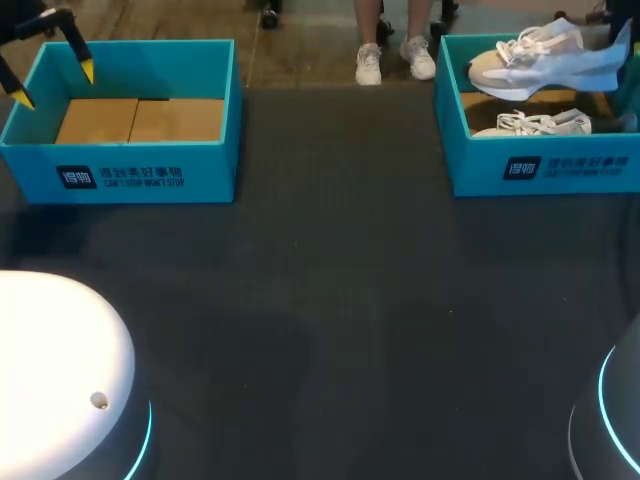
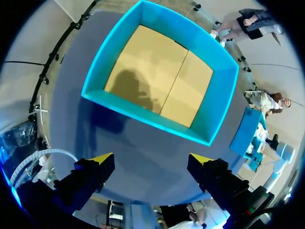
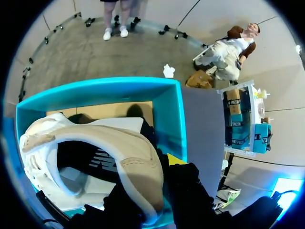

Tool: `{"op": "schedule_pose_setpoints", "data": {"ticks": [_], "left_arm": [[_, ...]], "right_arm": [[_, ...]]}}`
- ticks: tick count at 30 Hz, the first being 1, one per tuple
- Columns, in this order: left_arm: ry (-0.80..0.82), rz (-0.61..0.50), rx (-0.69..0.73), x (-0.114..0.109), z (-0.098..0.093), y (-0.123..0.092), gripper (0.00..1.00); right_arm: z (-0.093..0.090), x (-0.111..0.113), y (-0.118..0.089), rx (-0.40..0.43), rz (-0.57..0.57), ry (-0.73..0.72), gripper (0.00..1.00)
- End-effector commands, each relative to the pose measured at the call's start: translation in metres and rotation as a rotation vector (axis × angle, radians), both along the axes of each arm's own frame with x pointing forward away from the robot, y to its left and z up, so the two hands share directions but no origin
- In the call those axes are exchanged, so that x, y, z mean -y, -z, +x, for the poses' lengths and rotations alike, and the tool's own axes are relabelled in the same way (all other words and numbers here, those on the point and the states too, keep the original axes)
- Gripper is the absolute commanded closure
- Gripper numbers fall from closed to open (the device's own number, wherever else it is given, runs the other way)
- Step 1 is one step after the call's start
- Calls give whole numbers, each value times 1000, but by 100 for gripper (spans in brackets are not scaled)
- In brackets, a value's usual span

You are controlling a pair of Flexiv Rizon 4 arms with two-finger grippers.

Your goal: Take the shoe out of the shoebox, open the shoe tongue, remove and reinsert the insole, then place the shoe into the shoebox

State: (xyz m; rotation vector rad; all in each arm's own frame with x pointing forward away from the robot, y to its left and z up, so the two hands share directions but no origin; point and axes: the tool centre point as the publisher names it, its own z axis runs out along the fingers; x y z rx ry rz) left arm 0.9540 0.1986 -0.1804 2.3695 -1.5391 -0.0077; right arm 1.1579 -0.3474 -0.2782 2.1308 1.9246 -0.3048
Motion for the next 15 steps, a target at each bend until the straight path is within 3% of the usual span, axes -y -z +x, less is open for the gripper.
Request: {"op": "schedule_pose_setpoints", "data": {"ticks": [1,15], "left_arm": [[0,0,0,0,0,0,0],[0,0,0,0,0,0,0]], "right_arm": [[5,5,5,-1,-1,9,100],[11,1,18,36,-10,41,100]]}}
